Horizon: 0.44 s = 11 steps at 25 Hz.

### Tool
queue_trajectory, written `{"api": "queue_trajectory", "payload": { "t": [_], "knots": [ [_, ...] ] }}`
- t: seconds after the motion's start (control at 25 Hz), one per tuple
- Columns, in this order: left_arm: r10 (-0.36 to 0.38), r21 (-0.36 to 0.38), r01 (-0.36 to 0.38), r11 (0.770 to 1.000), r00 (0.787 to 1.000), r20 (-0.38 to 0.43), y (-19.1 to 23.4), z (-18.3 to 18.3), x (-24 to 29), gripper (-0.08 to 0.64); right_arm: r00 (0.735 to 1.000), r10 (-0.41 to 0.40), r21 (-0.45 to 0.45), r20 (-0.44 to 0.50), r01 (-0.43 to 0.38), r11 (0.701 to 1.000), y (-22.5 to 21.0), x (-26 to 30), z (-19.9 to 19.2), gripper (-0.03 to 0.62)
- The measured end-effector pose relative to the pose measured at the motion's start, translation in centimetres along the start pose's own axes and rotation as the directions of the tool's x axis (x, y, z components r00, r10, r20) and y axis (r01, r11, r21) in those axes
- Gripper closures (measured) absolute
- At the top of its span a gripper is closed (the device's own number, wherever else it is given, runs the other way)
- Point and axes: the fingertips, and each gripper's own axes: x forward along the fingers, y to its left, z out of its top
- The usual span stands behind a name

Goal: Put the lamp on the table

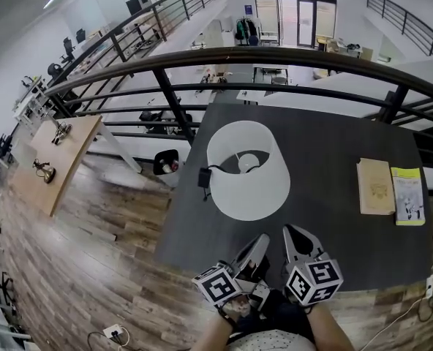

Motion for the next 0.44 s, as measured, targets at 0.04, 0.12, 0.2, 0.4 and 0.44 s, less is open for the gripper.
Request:
{"api": "queue_trajectory", "payload": {
  "t": [0.04, 0.12, 0.2, 0.4, 0.44],
  "knots": [
    [0.0, -0.002, 0.0, 1.0, 1.0, 0.005, 0.0, 0.1, 0.1, 0.552, 1.0, 0.004, -0.002, -0.001, -0.004, 1.0, 0.1, 0.1, 0.0, 0.583],
    [0.0, -0.001, 0.0, 1.0, 1.0, 0.012, 0.0, 0.2, 0.1, 0.552, 1.0, 0.01, -0.005, -0.003, -0.01, 1.0, 0.1, 0.2, -0.1, 0.583],
    [0.002, 0.001, -0.002, 1.0, 1.0, 0.016, 0.1, 0.3, 0.1, 0.552, 1.0, 0.012, -0.007, -0.007, -0.012, 1.0, 0.1, 0.3, -0.3, 0.583],
    [0.006, -0.001, -0.006, 1.0, 1.0, 0.007, 0.3, 0.4, -0.2, 0.552, 1.0, 0.004, 0.005, -0.02, -0.004, 1.0, 0.1, 0.5, -1.1, 0.583],
    [0.002, -0.002, -0.002, 1.0, 1.0, 0.006, 0.2, 0.5, -0.2, 0.552, 1.0, 0.003, 0.007, -0.022, -0.002, 1.0, 0.1, 0.6, -1.2, 0.583]
  ]
}}
